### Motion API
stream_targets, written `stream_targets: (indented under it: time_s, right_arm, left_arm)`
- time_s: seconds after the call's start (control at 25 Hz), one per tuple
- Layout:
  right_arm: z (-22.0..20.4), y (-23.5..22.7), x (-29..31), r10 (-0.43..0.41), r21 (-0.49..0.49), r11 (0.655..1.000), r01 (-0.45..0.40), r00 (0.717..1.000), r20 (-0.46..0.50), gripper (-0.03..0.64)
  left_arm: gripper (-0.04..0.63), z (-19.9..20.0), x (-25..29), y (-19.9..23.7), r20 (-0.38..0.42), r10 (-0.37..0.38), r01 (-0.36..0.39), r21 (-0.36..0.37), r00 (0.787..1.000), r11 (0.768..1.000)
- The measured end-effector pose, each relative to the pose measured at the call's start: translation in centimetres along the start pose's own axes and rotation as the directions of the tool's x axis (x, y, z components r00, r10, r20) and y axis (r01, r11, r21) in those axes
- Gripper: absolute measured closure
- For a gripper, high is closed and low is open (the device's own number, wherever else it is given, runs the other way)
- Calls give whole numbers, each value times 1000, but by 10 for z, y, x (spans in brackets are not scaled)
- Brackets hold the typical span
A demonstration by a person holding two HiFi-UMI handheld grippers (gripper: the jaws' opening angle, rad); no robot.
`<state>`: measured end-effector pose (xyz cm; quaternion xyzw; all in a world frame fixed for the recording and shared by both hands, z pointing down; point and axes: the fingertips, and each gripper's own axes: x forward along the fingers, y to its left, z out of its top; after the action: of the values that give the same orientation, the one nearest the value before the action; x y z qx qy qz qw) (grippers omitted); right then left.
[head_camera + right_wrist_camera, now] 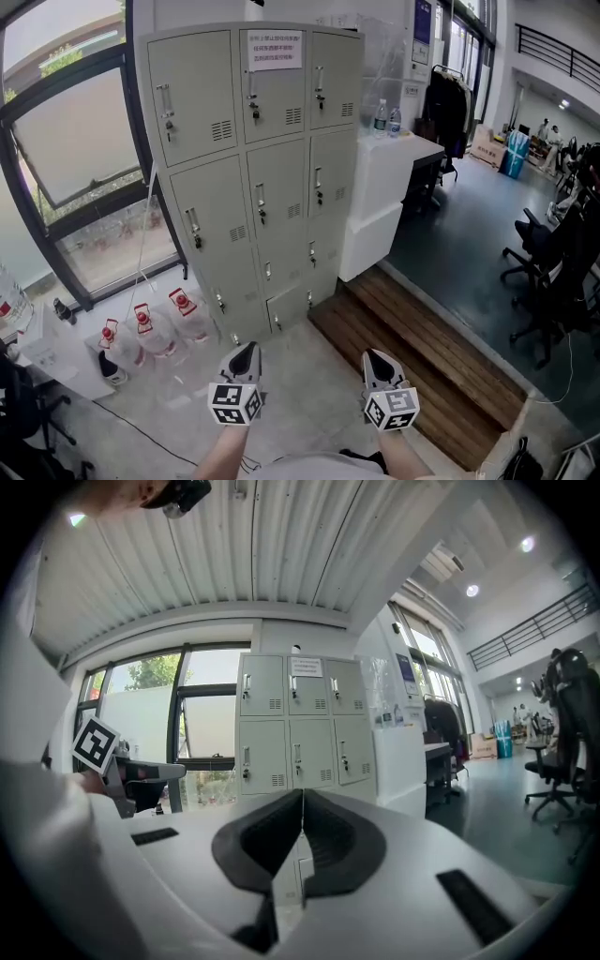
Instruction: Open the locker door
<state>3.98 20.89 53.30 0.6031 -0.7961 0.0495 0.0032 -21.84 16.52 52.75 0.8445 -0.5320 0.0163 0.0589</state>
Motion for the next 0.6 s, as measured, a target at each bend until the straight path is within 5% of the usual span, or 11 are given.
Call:
stream_targets:
  time_s: [0.6]
  right_arm:
    - [-3, 21, 35, -6, 1, 1000, 6, 1000, -6, 604]
  left_arm:
    - [584, -7, 14, 32, -16, -35, 35, 5, 999, 999]
